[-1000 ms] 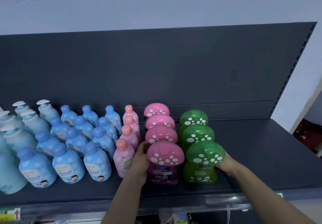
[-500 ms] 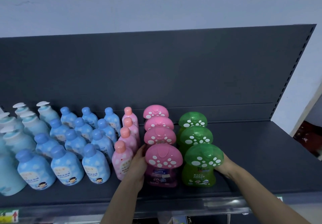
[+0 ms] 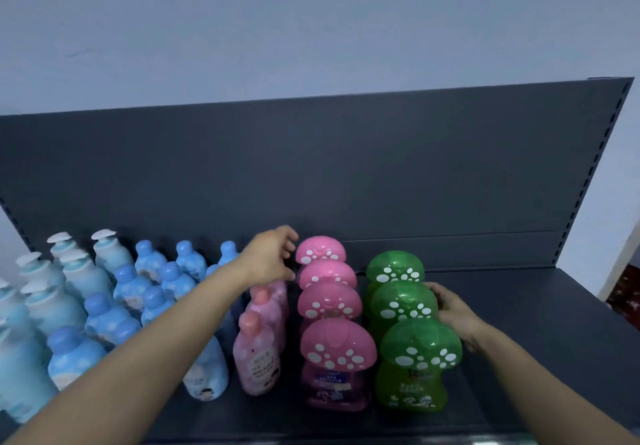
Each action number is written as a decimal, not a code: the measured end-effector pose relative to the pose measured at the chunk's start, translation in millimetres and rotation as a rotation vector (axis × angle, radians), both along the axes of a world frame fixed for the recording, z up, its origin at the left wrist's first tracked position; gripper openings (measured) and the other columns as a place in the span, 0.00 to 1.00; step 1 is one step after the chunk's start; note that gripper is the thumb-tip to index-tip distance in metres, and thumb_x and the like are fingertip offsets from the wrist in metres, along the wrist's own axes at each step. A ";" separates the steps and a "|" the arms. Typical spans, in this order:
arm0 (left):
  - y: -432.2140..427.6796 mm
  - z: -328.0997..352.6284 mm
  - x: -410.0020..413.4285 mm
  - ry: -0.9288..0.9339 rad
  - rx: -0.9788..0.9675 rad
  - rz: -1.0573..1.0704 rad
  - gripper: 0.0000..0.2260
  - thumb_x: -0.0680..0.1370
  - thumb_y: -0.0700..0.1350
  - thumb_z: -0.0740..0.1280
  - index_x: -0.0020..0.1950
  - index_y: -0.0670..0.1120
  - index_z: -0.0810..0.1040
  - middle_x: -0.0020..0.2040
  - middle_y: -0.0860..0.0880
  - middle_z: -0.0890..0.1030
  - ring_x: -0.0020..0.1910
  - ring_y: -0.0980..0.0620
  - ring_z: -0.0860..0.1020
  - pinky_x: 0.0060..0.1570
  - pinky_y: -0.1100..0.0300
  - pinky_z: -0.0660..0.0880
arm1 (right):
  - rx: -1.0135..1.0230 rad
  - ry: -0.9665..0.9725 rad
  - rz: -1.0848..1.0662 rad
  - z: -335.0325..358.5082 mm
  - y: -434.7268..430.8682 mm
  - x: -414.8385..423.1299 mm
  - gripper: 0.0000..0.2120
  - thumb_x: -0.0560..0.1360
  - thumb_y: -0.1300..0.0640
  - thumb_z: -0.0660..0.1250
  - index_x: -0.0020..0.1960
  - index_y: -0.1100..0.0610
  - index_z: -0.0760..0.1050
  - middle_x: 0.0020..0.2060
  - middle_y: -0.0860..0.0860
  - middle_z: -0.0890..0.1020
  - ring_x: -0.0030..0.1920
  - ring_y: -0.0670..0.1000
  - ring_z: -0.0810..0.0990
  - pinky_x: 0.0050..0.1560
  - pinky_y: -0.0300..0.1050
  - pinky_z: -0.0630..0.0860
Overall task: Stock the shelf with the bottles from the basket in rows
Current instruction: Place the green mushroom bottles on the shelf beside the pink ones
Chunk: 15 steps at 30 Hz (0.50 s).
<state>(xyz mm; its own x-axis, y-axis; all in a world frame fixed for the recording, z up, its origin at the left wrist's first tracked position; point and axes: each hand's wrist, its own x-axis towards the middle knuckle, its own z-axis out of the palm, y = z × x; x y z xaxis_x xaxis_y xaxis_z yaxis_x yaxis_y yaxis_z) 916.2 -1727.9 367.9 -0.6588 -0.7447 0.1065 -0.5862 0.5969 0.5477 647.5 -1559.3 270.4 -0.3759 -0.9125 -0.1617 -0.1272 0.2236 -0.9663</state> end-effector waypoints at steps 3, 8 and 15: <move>-12.4 -11.9 -21.0 -0.248 -0.044 -0.118 0.20 0.63 0.37 0.76 0.53 0.44 0.76 0.46 0.51 0.77 0.45 0.51 0.77 0.44 0.61 0.76 | 0.035 0.034 0.015 -1.4 -10.1 0.6 0.20 0.69 0.74 0.69 0.55 0.57 0.73 0.45 0.56 0.81 0.43 0.52 0.82 0.36 0.41 0.78; -21.4 -25.7 -39.6 -0.400 -0.147 -0.226 0.18 0.68 0.41 0.71 0.57 0.47 0.75 0.54 0.50 0.79 0.52 0.51 0.77 0.48 0.65 0.70 | 0.053 -0.063 -0.039 -12.3 -29.4 -6.6 0.08 0.75 0.70 0.63 0.48 0.58 0.74 0.38 0.54 0.80 0.35 0.49 0.81 0.35 0.38 0.77; -27.6 -30.5 -43.2 -0.311 -0.094 -0.255 0.15 0.71 0.41 0.69 0.57 0.48 0.76 0.50 0.53 0.79 0.49 0.56 0.75 0.47 0.68 0.66 | 0.087 -0.466 -0.125 -8.4 -46.9 -6.8 0.13 0.79 0.68 0.57 0.42 0.54 0.72 0.37 0.49 0.78 0.30 0.39 0.79 0.31 0.30 0.75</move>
<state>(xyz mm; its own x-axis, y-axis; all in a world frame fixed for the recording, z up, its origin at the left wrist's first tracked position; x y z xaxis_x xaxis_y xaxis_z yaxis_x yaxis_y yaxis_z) 873.0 -1755.4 337.3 -0.8328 -0.5495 -0.0672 -0.5417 0.7839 0.3034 640.7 -1606.1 262.1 -0.3511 -0.8408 -0.4121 0.3477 0.2916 -0.8911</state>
